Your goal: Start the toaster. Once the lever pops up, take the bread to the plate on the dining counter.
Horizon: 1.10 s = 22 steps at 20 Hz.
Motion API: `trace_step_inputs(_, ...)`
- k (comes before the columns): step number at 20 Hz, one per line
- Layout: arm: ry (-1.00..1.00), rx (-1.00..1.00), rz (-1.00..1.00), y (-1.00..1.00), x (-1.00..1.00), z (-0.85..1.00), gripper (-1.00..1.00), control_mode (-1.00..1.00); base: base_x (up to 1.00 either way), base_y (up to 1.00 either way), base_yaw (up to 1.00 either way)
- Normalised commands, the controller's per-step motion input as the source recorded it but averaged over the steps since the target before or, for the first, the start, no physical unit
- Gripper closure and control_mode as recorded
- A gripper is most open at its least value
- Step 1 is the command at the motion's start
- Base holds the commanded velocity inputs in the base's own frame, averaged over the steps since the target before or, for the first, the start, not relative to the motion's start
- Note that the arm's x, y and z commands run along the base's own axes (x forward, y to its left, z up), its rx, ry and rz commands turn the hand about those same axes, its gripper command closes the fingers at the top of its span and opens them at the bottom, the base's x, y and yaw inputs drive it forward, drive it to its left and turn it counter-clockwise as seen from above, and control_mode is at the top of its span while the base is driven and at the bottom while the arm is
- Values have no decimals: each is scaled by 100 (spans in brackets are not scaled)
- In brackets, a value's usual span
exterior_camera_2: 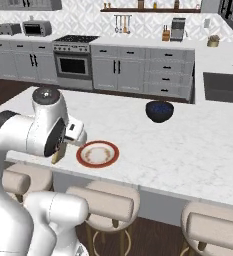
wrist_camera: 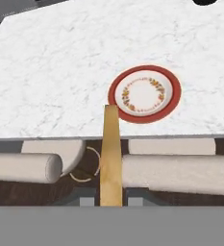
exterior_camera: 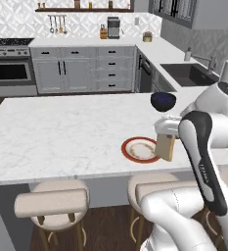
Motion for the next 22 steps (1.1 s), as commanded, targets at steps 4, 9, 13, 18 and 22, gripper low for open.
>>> trace_step_inputs(4, 11, 24, 29, -84, 100, -51, 100, -100, 0, 0, 0)
trace_step_inputs(9, 1, 12, 28, -39, 100, -67, 100, -100, 0, 0, 0)
trace_step_inputs(13, 0, 4, 22, -1, 100, -84, 100, -100, 0, 0, 0)
trace_step_inputs(18, 0, 4, 20, 0, 95, -64, 100, -100, 0, 0, 0)
trace_step_inputs(22, 0, 3, 13, 3, 71, -26, 100, -100, 0, 0, 0)
